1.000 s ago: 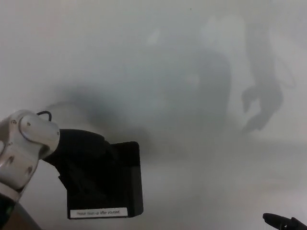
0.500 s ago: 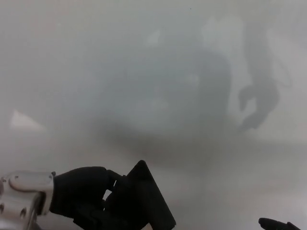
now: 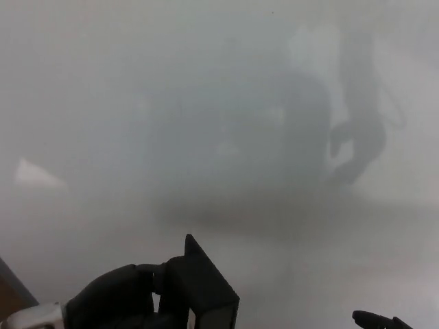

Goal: A magnetic marker holder is on the left hand side of the white board, the robot put the index and middle finger into the opening of the container and pull off the magnetic holder and hand it to a human on the left hand side.

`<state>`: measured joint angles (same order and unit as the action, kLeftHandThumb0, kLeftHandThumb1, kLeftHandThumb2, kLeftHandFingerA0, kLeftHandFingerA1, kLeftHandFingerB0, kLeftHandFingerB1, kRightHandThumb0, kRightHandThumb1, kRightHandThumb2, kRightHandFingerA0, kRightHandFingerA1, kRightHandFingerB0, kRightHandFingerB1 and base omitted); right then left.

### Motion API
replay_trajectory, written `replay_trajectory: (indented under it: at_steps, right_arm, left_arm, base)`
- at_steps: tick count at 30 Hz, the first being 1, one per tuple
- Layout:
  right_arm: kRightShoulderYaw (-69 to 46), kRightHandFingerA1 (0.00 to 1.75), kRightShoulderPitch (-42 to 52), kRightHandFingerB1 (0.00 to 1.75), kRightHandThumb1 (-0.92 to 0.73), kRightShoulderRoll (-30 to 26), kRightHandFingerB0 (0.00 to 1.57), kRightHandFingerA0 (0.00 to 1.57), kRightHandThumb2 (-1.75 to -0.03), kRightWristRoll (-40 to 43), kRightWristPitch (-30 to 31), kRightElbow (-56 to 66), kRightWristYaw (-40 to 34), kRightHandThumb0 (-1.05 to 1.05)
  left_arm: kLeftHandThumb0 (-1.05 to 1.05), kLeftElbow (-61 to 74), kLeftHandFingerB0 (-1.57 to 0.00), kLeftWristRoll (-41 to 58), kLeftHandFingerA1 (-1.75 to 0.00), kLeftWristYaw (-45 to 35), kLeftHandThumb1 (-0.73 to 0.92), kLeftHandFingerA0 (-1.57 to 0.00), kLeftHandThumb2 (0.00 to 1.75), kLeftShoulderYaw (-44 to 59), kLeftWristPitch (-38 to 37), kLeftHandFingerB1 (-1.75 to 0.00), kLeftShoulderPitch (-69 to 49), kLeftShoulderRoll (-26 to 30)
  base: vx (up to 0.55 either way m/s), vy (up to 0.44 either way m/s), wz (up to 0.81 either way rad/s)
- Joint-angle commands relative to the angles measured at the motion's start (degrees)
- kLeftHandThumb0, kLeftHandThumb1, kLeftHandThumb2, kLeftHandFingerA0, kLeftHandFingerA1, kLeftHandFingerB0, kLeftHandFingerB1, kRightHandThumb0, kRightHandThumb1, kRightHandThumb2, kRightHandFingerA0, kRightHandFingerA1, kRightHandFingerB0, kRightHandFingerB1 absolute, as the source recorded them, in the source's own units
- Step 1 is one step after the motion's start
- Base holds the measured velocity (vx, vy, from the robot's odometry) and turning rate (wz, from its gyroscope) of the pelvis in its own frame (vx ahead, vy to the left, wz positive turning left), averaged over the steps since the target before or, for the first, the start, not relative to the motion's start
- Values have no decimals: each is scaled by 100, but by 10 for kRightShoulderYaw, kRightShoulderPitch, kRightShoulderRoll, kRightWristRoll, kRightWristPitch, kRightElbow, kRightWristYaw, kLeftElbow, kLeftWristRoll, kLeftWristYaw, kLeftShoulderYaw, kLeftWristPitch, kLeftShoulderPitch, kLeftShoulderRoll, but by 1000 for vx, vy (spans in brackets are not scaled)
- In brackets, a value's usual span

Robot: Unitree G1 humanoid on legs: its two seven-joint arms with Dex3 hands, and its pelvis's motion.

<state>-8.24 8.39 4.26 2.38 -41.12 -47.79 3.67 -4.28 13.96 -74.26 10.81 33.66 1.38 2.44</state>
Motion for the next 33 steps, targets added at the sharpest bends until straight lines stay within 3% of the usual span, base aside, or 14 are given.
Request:
replay_trajectory:
  at_steps: [1,5,11,15,16,18,21,23,27,32,33]
  right_arm:
    - [-3,49,17,48,-67,9,74,82,-60,47,51,28,39,-39]
    - [-4,50,13,49,-68,11,73,81,-60,50,52,26,42,-36]
    - [4,51,15,49,-68,10,73,81,-60,31,26,13,35,-37]
    - [1,50,20,49,-69,13,73,80,-61,43,42,18,43,-37]
    - [3,49,22,48,-69,9,72,81,-61,32,40,20,33,-38]
    - [2,50,24,48,-68,8,73,80,-60,30,38,21,28,-38]
    - [0,50,26,48,-68,8,73,80,-60,33,38,21,29,-38]
    - [-1,50,29,48,-68,7,72,80,-60,37,35,20,37,-37]
    - [-1,49,38,48,-68,9,74,79,-60,40,40,26,40,-36]
    - [0,49,44,48,-68,0,74,82,-61,28,33,28,34,-36]
    - [-1,49,44,48,-68,1,73,80,-60,31,38,31,35,-35]
  left_arm:
    - [-43,44,-64,488,-152,84,74,-76,66,250,198,-98,-59,-84]
    - [-44,46,-63,488,-154,92,75,-76,67,264,194,-91,-49,-83]
    - [-44,67,-62,493,-158,123,77,-75,68,275,205,-108,-59,-97]
    - [-41,69,-65,502,-163,144,76,-74,67,292,208,-100,-62,-106]
    - [-45,65,-66,503,-165,147,77,-72,66,299,210,-90,-61,-104]
    - [-44,66,-67,509,-160,156,75,-76,67,307,211,-88,-62,-106]
    - [-43,68,-67,518,-161,168,75,-76,66,313,215,-89,-63,-111]
    - [-45,68,-64,529,-166,166,77,-75,67,316,225,-101,-61,-109]
    - [-45,73,-67,541,-163,171,77,-76,67,321,236,-92,-64,-107]
    - [-45,73,-67,547,-162,172,74,-78,68,322,240,-99,-64,-113]
    - [-44,73,-69,552,-163,177,74,-76,66,324,245,-84,-63,-111]
  base:
    - [0,0,0]
    - [0,0,0]
    - [0,0,0]
    - [0,0,0]
    - [0,0,0]
    - [0,0,0]
    - [0,0,0]
    - [0,0,0]
    - [0,0,0]
    - [0,0,0]
    - [0,0,0]
